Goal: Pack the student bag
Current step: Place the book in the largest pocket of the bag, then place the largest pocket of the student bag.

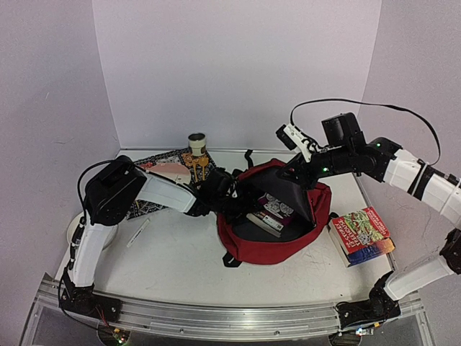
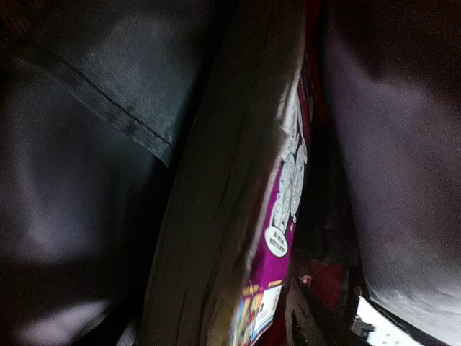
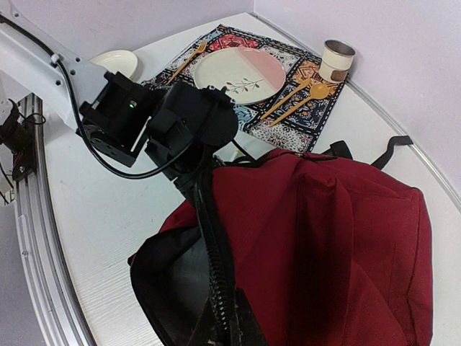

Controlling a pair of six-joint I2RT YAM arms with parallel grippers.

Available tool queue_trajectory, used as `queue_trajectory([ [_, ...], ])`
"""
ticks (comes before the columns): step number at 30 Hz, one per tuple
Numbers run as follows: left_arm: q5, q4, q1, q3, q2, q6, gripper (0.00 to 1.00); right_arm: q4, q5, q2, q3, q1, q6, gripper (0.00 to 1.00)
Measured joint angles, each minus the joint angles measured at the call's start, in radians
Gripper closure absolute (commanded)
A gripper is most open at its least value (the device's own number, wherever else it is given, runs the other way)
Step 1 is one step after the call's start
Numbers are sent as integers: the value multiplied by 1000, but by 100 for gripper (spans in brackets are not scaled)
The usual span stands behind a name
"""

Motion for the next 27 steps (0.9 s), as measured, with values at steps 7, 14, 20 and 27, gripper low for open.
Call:
queue_trajectory([
  [7, -143, -158, -1, -24, -137, 95, 16, 19, 32, 0, -1, 1, 13, 98],
  [14, -226, -200, -5, -171, -349, 137, 14, 42, 37, 38, -4, 1, 35, 93],
  [20, -232, -223, -19, -338, -502, 155, 12, 61, 82, 132, -23, 1, 70, 87],
  [27, -257, -244, -23, -492, -678, 178, 7, 100, 156, 246, -23, -57, 122, 87],
])
